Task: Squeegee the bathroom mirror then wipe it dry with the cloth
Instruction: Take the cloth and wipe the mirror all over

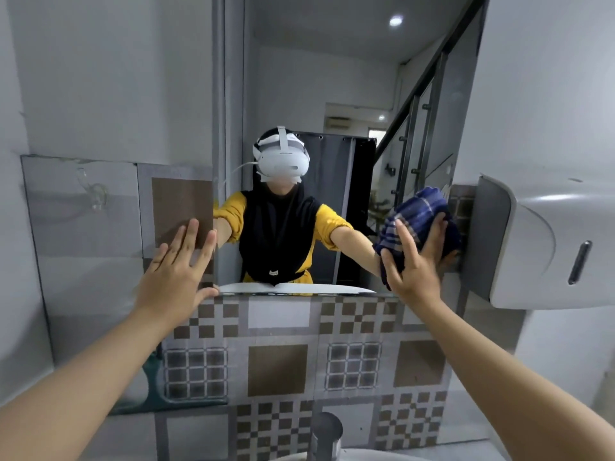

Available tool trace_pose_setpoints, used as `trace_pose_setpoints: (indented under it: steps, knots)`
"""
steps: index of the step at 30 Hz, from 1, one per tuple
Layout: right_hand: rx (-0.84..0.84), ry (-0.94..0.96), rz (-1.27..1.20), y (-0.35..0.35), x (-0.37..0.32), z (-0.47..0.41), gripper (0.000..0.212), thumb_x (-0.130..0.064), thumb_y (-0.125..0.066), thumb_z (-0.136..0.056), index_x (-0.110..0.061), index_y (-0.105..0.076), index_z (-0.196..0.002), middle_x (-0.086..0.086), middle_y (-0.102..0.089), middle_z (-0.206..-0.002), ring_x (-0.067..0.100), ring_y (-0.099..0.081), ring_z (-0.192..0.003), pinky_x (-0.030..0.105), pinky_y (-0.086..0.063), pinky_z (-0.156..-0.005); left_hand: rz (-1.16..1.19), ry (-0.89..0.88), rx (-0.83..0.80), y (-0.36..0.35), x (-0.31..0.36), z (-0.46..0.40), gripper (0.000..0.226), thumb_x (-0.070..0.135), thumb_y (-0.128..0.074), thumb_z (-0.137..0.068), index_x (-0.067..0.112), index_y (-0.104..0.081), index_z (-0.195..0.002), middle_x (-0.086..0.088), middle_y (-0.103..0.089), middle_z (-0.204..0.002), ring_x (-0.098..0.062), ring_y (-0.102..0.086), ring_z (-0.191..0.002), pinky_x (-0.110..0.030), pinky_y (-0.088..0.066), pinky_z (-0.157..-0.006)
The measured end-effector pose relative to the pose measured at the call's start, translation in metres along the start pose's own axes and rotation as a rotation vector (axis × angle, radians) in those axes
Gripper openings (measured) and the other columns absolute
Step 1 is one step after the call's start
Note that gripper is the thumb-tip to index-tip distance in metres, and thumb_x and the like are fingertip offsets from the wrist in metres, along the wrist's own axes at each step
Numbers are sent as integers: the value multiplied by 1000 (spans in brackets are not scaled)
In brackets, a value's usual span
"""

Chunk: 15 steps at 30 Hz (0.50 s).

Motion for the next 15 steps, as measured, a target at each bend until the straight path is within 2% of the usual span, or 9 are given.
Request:
trace_pose_setpoints:
  steps: [4, 6, 10, 15]
  knots:
    - [148, -405, -161, -12, 7, 31, 60, -54, -43, -91, -44, -21, -146, 12, 15, -160, 28, 14, -147, 58, -8, -117, 21, 9, -9, 0, 1, 0, 111, 46, -79, -60, 11, -18, -146, -24, -16, -151, -41, -26, -136, -55, -31, -102]
    - [201, -500, -160, -20, -9, 42, 58, -54, -42, -91, -42, -25, -145, 16, 8, -160, 31, 8, -148, 65, -3, -114, 30, 16, -19, -2, -1, 0, 110, 48, -76, -63, 13, -13, -147, -21, -12, -153, -38, -22, -138, -54, -29, -105]
    - [206, -477, -151, -41, -59, 53, 57, -55, -39, -90, -42, -26, -144, 19, 4, -160, 34, 4, -147, 74, -2, -104, 47, 30, -37, -5, -6, 2, 107, 54, -68, -69, 20, -3, -148, -14, 0, -155, -33, -11, -142, -53, -22, -109]
    - [214, -325, -138, -64, -132, 50, 57, -53, -46, -89, -37, -35, -142, 26, -4, -157, 41, -2, -146, 78, -6, -100, 48, 71, -50, -10, -19, 4, 104, 69, -50, -71, 24, 4, -148, -13, 17, -154, -33, -1, -142, -50, -16, -111]
Point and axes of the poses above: each hand's wrist, its own z-axis away from the middle knuckle, its own y-axis out of the back of the hand, x = y × z, the point moved 9 cm from there along -z, towards the middle knuckle
